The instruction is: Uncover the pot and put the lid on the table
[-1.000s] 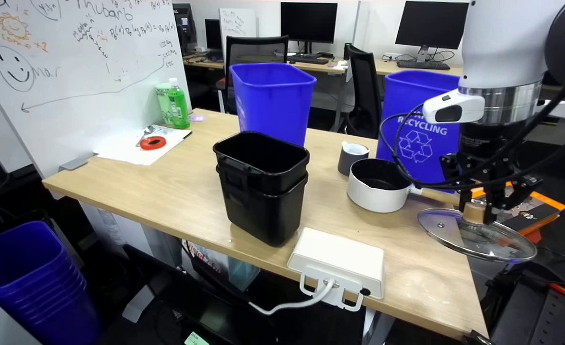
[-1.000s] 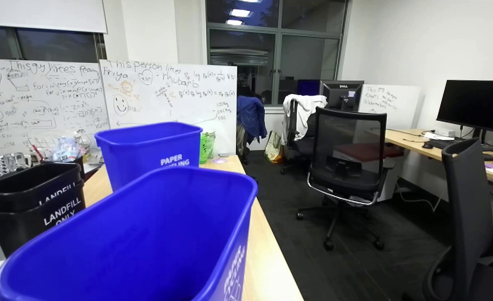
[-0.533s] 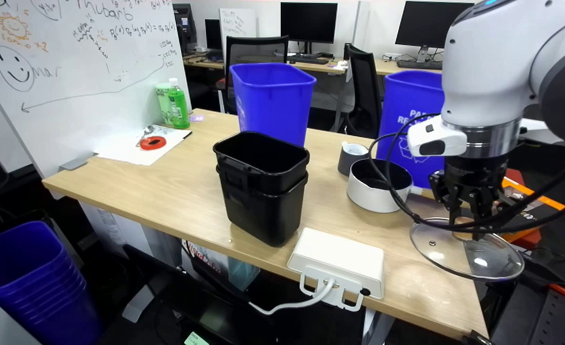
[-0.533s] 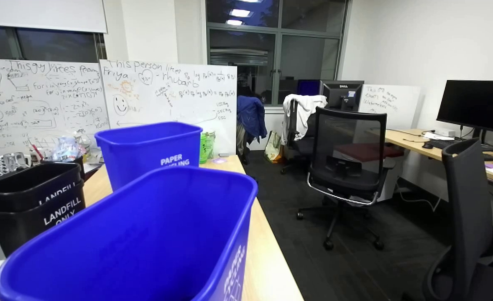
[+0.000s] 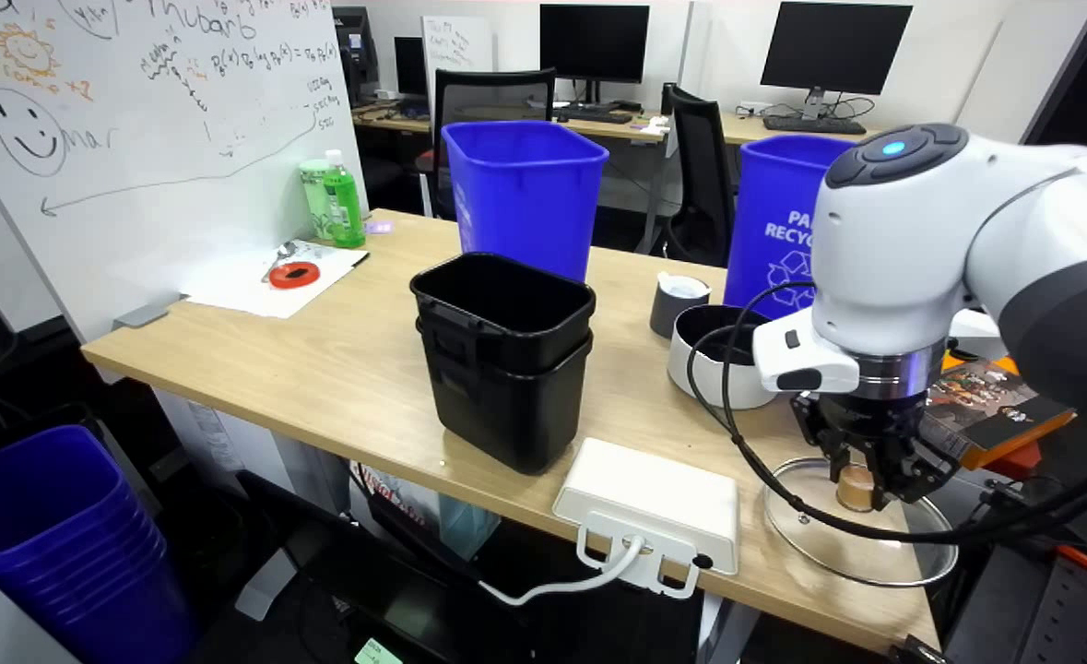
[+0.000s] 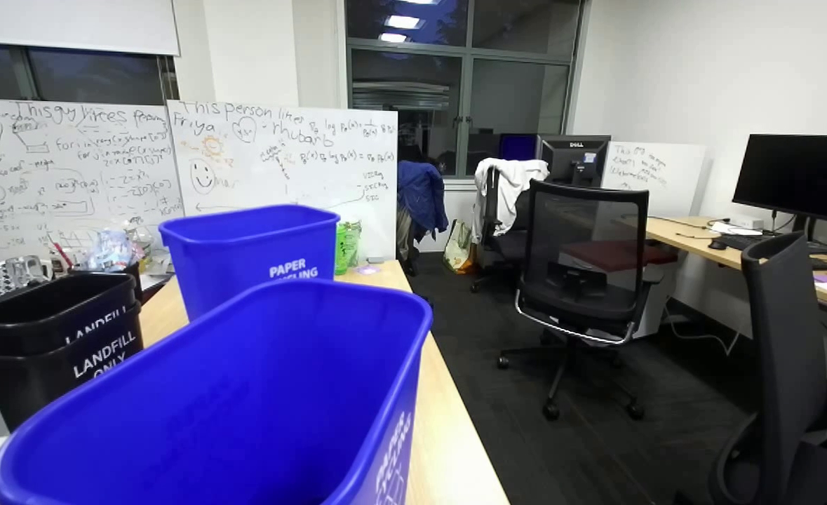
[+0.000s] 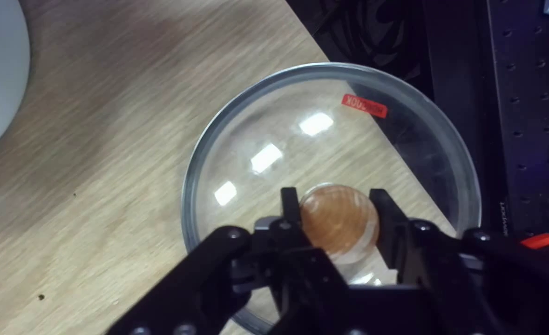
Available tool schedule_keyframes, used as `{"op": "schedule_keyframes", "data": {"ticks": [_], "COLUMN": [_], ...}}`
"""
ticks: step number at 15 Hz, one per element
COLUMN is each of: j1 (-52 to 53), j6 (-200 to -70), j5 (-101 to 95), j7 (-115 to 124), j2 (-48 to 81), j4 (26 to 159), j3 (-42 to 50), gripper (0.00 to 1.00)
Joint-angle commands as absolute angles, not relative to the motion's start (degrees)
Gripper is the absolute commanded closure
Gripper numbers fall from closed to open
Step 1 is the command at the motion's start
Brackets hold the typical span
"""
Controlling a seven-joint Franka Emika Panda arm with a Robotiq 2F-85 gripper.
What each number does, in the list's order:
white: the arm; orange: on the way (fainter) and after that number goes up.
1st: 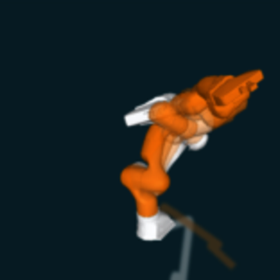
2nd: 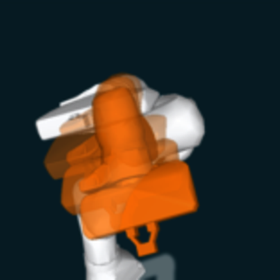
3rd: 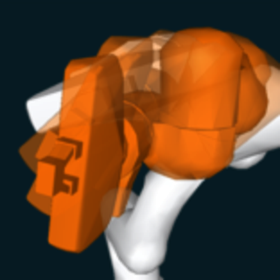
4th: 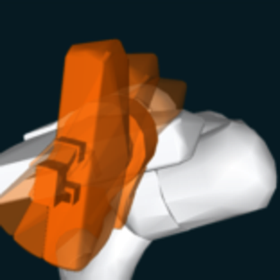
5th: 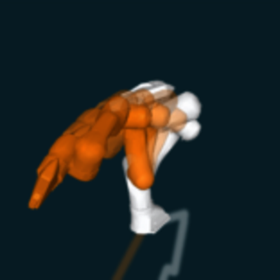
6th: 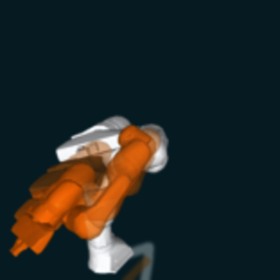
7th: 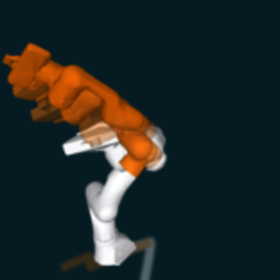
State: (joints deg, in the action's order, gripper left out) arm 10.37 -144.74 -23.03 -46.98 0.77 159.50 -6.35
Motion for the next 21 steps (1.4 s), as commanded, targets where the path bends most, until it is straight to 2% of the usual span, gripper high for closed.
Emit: {"op": "schedule_keyframes", "data": {"ticks": [1,4,5,12,13,14,15,16,21], "j1": [8.76,8.29,8.13,6.96,6.83,6.72,6.59,6.43,4.61], "j6": [-148.04,-148.48,-148.49,-151.98,-152.33,-152.59,-152.76,-153.0,-158.98], "j5": [-29.06,-33.78,-35.55,-46.55,-47.74,-48.75,-49.31,-49.29,-37.97], "j7": [-43.25,-39.96,-38.83,-31.38,-30.39,-29.66,-29.33,-29.4,-38.78], "j2": [3.58,4.1,4.31,6.36,6.5,6.67,6.72,6.59,3.83], "j4": [159.45,159.29,159.29,159.3,159.3,159.13,158.98,158.89,158.35], "j3": [-6.21,-5.68,-5.47,-4.68,-4.67,-4.67,-4.7,-4.76,-5.76], "gripper": [0.81,0.81,0.84,0.84,0.78,0.64,0.35,0.33,0.02]}}
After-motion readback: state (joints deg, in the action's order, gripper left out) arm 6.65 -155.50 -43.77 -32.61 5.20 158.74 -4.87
